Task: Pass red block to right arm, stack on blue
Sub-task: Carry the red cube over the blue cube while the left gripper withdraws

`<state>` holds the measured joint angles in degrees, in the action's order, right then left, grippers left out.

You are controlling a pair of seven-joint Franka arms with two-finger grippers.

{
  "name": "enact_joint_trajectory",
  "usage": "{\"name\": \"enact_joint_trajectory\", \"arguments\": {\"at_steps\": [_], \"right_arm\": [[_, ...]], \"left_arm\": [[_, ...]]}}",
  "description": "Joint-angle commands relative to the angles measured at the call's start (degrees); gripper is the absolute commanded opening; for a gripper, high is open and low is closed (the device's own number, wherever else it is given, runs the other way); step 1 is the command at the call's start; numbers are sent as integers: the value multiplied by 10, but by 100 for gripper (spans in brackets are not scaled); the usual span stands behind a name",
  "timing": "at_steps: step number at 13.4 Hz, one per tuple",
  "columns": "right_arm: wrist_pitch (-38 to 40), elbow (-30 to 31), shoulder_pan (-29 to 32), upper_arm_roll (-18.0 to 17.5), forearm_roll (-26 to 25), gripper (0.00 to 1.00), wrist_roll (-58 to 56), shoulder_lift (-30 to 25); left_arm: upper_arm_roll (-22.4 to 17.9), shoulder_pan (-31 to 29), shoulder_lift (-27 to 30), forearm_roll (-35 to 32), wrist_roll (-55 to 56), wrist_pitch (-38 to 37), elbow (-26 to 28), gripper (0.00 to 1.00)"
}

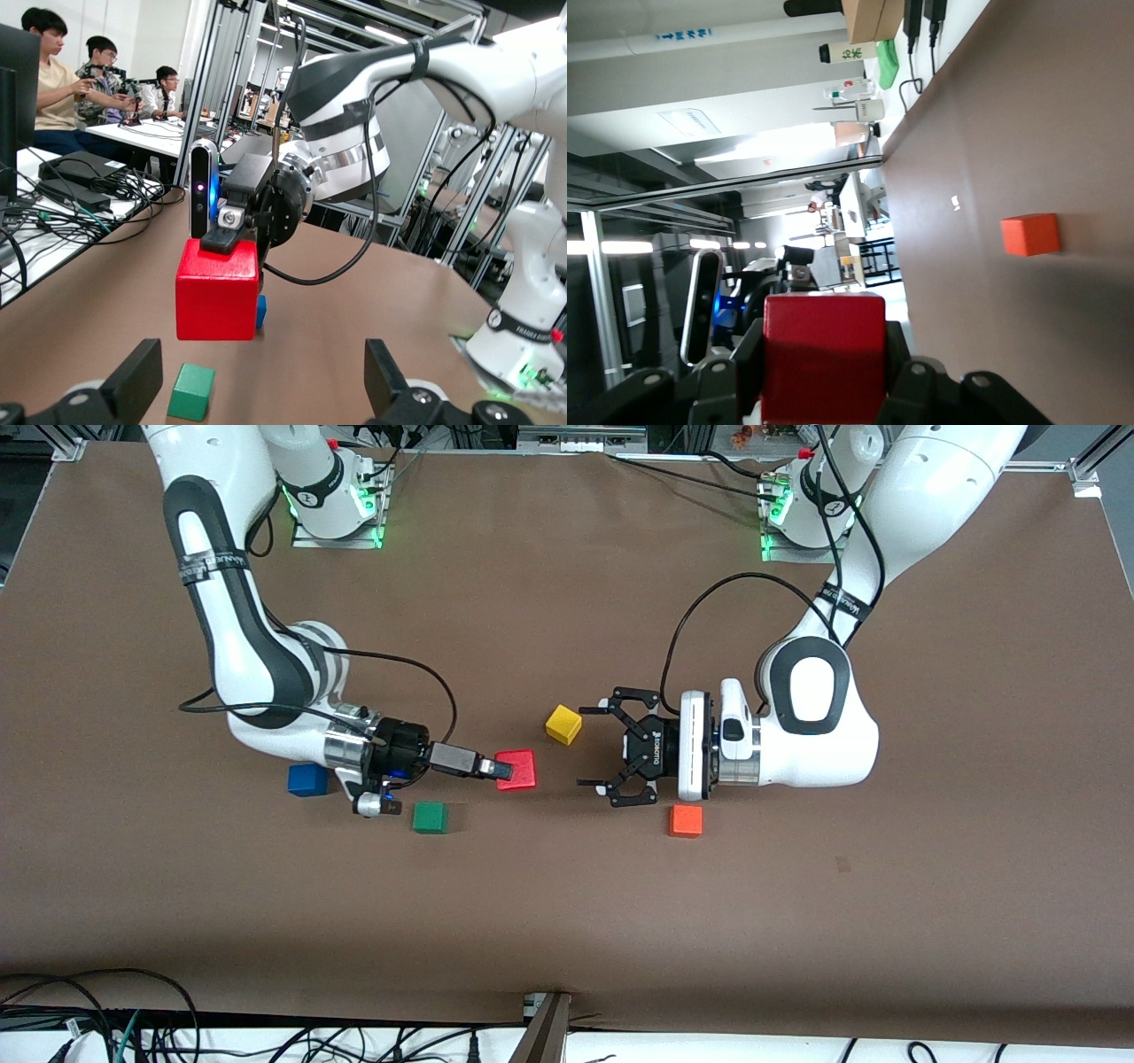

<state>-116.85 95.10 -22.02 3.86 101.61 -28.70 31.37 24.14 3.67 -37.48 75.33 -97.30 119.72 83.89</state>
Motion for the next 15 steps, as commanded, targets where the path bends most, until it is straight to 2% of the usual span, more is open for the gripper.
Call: {"name": "enact_joint_trajectory", "arguments": {"at_steps": [1,6,9,11,12,15], "right_arm": [[0,-19,8,12,-81,0,22,0],[11,-11,7,61,-324,0,61,-36],[14,3,6,65,-477,0,115,-72],[14,27,6,66,-601,0,127,-100],[13,48,6,71,-647,0,131,-118],[-7,105,6,86,-746,0,131,-151]], "left_arm": [[-1,-8,30,-74,103,-14,4,100],[-3,-37,48,-170,230,-82,4,100],[-3,-56,72,-250,318,-142,4,100],[-3,-68,81,-293,379,-177,-1,100],[-4,-68,82,-320,406,-205,-14,100],[-4,-75,85,-419,506,-285,-60,100]]}}
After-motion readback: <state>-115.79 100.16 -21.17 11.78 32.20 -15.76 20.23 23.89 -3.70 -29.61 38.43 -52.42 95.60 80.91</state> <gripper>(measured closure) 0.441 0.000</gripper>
